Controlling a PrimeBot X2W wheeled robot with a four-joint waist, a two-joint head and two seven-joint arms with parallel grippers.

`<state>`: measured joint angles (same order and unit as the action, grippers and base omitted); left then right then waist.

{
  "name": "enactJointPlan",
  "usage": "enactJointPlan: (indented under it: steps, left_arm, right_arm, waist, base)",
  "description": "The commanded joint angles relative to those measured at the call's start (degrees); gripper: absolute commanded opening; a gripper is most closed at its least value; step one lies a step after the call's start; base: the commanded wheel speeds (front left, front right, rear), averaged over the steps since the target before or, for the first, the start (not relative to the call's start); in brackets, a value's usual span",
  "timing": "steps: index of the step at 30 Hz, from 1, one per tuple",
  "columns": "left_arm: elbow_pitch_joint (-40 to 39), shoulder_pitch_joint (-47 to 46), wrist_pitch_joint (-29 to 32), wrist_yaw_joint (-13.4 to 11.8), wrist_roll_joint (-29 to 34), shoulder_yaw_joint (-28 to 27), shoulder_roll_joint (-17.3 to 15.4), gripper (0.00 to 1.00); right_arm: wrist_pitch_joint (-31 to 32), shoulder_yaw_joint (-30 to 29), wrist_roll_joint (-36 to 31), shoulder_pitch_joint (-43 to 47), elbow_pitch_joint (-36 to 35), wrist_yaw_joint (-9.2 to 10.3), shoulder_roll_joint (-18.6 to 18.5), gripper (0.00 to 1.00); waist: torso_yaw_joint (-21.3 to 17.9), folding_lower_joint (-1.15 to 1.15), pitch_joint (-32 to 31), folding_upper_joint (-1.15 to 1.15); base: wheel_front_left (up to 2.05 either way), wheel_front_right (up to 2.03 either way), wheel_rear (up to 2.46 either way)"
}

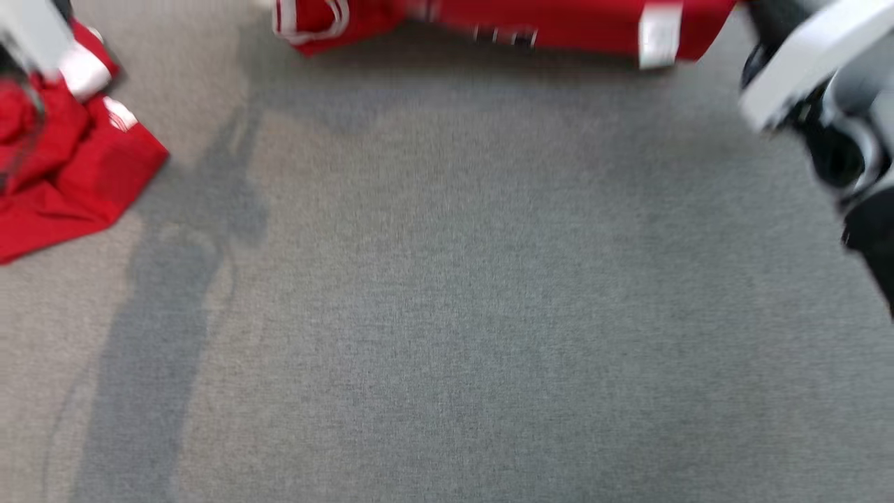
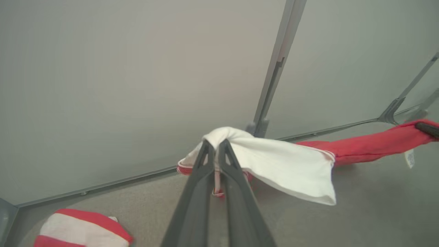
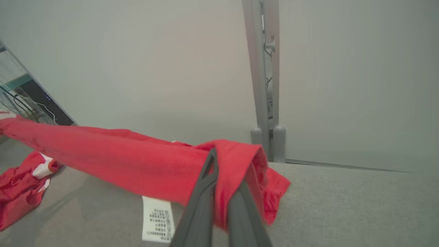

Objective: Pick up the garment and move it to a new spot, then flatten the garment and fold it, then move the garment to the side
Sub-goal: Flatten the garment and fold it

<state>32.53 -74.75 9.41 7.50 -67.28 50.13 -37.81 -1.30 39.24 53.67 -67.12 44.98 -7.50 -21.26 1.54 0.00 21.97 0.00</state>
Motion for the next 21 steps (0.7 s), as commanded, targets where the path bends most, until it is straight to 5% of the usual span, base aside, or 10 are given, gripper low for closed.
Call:
enactJointPlan:
  steps: [1,10,21]
  left_arm:
    - [-2.82,3.62,2.41,-0.04,-2.36,1.56,-2.04,0.0]
    - [-18.0,20.05,12.7,-0.07,-10.39,9.26,-12.01,0.0]
    - [-37.42,35.13,18.68,-5.48,-18.02,15.4,-21.24,0.0]
  right_arm:
    - [1.78,2.17,2.39,3.25,-2.17,0.0,-1.44,0.0]
    - [7.59,11.11,11.55,15.75,-10.89,-0.01,-7.78,0.0]
    - [11.92,16.68,17.88,27.91,-17.59,-0.01,-14.42,0.0]
  waist:
    - [-0.48,0.0,-4.44,0.0]
    - [-1.4,0.0,-12.05,0.0]
    - [-4.22,0.0,-18.44,0.0]
  base:
    - [0.0,0.0,0.0]
    - [0.0,0.0,0.0]
    - [0.0,0.0,0.0]
